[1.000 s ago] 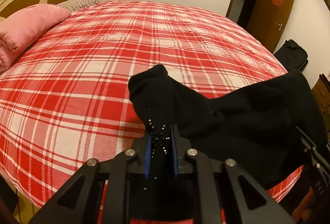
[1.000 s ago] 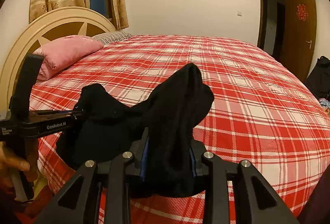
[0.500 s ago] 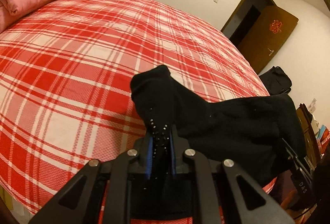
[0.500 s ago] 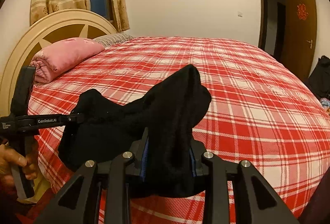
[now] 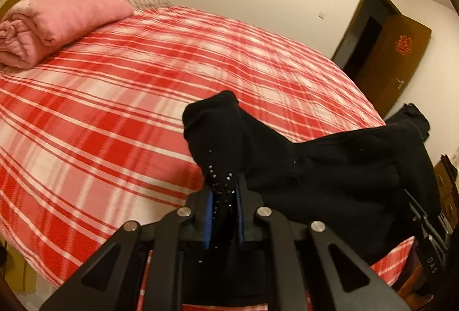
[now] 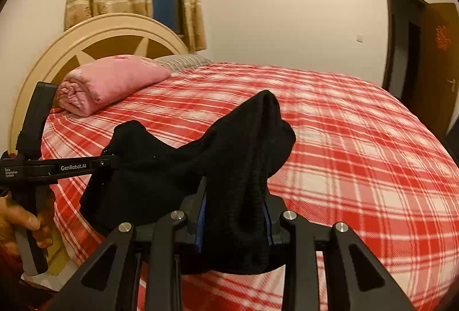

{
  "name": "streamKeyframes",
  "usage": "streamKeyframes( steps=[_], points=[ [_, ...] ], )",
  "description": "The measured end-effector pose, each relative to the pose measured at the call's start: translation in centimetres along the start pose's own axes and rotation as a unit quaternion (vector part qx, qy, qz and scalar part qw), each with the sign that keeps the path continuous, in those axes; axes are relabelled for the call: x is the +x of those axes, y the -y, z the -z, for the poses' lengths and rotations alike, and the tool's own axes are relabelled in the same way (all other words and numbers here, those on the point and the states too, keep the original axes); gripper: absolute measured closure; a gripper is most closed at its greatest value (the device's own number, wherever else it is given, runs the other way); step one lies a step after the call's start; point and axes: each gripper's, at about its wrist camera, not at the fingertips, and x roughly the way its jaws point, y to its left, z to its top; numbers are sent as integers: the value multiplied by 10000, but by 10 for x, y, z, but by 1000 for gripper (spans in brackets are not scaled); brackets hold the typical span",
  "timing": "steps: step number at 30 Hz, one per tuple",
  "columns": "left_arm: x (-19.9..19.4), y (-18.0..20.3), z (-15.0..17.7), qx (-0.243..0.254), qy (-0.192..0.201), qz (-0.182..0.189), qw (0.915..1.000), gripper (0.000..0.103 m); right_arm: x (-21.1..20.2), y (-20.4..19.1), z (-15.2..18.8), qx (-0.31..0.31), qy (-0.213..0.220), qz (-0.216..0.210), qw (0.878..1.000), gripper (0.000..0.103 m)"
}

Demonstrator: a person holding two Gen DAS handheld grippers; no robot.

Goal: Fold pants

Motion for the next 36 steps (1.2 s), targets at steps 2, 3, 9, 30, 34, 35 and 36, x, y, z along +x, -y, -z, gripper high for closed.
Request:
streamKeyframes(
  steps=[2, 3, 9, 30, 34, 35, 36],
  points=[
    [-2, -8, -3, -14, 73, -127, 9999, 89, 6, -9, -3, -41, 10, -96, 9999, 71],
    [-3, -12, -4, -18, 101, -205, 9997, 89, 9, -13, -5, -68, 11, -133, 9999, 71],
    [-8, -36, -8, -200, 211, -455, 9985, 89, 26, -33, -16, -236, 54, -357, 9991, 71],
    [-34, -113, -26, -790, 647, -1269, 9866, 89, 75, -107, -56, -823, 247, -1073, 9905, 71],
    [-37, -121, -27, -875, 685, -1318, 9850, 89, 79, -116, -60, -875, 263, -1132, 9894, 71],
    [-37, -123, -27, -880, 696, -1338, 9846, 89, 80, -117, -60, -878, 264, -1149, 9891, 71],
    [-38, -124, -27, -887, 706, -1360, 9842, 89, 81, -119, -60, -885, 265, -1163, 9889, 71]
  ],
)
